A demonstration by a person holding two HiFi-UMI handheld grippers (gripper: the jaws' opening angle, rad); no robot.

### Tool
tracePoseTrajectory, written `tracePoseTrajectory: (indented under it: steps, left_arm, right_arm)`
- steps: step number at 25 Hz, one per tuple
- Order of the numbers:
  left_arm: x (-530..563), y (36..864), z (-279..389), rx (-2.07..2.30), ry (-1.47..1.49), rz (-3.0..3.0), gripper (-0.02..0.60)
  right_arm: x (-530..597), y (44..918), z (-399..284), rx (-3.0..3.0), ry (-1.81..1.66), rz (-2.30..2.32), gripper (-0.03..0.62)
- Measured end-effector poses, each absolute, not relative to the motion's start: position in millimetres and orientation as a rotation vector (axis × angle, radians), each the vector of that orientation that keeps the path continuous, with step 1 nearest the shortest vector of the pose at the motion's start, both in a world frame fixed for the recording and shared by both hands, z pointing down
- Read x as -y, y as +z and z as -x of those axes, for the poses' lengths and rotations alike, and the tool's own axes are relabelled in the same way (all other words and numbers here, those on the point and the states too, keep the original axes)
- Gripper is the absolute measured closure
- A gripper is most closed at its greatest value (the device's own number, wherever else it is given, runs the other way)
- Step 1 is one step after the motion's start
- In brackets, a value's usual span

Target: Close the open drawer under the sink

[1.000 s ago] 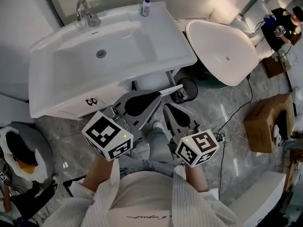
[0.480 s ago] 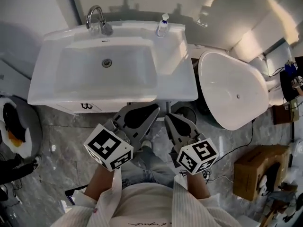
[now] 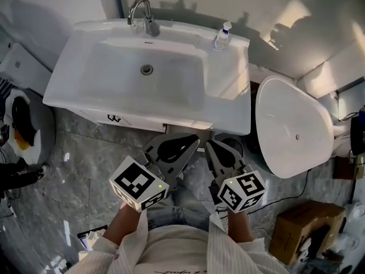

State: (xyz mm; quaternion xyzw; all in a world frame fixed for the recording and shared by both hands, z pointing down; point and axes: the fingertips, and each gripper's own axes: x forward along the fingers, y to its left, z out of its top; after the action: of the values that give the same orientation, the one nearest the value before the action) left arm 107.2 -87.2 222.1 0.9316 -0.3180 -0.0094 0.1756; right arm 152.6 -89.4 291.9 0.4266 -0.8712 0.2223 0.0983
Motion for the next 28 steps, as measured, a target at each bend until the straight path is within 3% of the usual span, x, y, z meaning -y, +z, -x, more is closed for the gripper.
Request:
tracePoseTrajectory:
  steps: [28]
  left_arm:
    - [96, 303, -103, 0.839, 0.067, -2.552, 0.56]
  right_arm:
    - [87, 348, -132, 2.467, 0.765, -1.333, 0.585]
